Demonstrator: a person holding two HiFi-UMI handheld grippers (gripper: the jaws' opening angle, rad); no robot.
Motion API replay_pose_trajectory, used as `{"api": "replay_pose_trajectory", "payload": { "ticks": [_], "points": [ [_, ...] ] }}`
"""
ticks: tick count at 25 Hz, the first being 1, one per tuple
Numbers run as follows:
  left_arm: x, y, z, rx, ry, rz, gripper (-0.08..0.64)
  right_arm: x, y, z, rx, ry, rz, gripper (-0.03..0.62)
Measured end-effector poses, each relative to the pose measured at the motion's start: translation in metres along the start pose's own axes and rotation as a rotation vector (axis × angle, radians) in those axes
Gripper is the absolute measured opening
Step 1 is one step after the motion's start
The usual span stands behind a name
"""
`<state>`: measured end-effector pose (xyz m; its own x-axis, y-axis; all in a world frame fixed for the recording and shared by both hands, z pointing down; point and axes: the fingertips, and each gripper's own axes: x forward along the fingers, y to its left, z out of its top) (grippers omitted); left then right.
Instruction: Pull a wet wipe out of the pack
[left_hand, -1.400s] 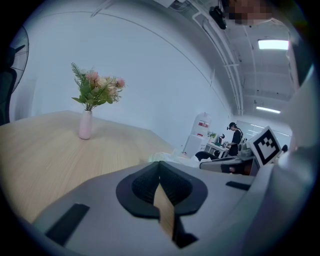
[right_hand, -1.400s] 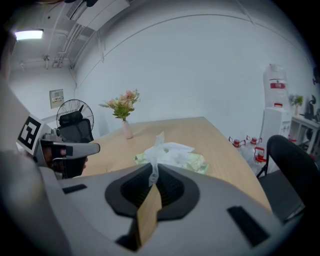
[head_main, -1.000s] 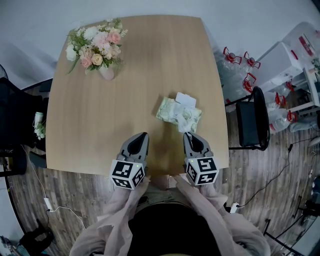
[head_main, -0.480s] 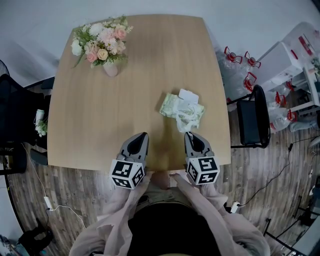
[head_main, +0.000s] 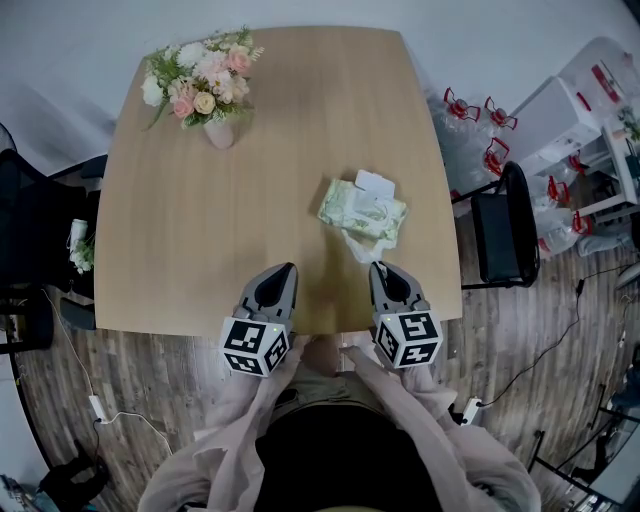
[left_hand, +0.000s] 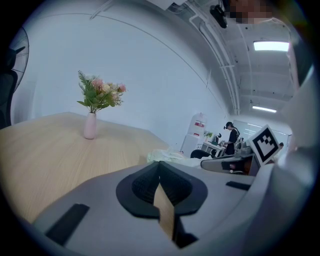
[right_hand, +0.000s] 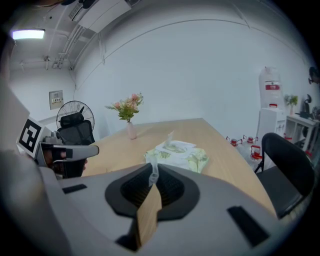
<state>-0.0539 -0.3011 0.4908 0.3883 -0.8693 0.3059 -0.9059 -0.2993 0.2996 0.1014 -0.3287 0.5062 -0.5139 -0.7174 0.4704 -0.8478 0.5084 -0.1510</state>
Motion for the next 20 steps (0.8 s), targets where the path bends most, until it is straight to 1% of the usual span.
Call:
{"api": "replay_pose_trajectory", "payload": {
  "ticks": [5, 7, 10, 13, 20],
  "points": [
    [-0.003, -0.006, -0.001, 0.009, 0.004, -0.017, 0.011, -0.006, -0.001, 0.001, -0.02, 0.009, 0.007, 0.021],
    [-0.003, -0.009, 0.0, 0.014, 0.003, -0.023, 0.011, -0.009, -0.003, 0.004, -0.018, -0.002, 0.016, 0.021],
    [-0.005, -0.012, -0.002, 0.018, 0.004, -0.028, 0.011, -0.016, -0.009, 0.01, -0.026, -0.027, 0.008, 0.018],
    [-0.008, -0.012, -0.004, 0.025, 0.014, -0.029, 0.011, -0.021, -0.011, 0.009, -0.04, -0.018, 0.006, 0.018],
    [-0.009, -0.016, -0.003, 0.044, 0.021, -0.053, 0.011, -0.029, -0.012, 0.01, -0.059, 0.028, 0.076, 0.017]
  ]
}}
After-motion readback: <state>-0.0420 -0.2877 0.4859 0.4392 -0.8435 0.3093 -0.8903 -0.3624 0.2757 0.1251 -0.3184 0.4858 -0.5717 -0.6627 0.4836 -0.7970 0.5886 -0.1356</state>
